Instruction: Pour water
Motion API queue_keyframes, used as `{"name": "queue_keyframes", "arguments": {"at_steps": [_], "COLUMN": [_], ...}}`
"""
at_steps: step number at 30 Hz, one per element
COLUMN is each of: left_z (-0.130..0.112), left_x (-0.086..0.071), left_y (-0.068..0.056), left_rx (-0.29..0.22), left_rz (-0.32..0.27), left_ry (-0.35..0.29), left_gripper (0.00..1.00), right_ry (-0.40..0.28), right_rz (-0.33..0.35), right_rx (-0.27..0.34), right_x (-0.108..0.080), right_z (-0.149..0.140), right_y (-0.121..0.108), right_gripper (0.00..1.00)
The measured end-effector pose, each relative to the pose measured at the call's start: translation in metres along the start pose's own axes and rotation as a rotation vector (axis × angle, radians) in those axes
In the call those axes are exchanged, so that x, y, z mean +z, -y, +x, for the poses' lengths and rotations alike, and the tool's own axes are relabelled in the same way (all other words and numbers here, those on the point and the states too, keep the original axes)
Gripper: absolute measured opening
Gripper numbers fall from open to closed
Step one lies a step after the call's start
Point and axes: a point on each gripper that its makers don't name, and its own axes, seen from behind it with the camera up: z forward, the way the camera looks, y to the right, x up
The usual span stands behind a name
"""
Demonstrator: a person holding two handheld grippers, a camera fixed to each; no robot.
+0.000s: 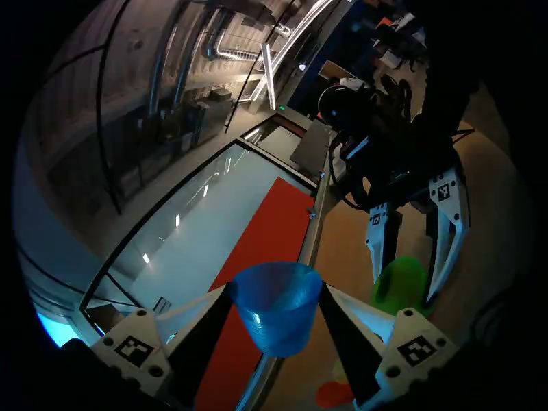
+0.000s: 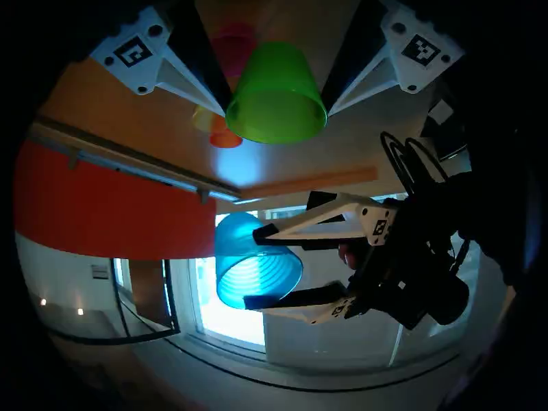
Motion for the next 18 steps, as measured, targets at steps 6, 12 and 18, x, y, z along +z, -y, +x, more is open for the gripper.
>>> {"name": "queue_keyframes", "arguments": {"at_steps": [6,12,18], "left_z": [0.0012,0.0027,0.0039], "left_x": [-0.0012,-0.001,0.0003], "left_y": [-0.0006,-0.0012,-0.0027], "left_rx": [0.012,0.023,0.035], "left_rz": [0.0,-0.002,-0.004], "left_ry": [-0.001,-0.002,-0.003], "left_gripper": [0.88,0.88,0.88], "right_ry": [0.0,-0.001,-0.004], "right_rz": [-0.004,-0.005,-0.007], "right_rx": [-0.002,-0.002,-0.002], "right_x": [-0.0002,0.0001,0.0008], "right_z": [0.0004,0.0013,0.0031], "right_y": [-0.0014,-0.0017,-0.0016], "right_gripper": [0.91,0.91,0.91]}}
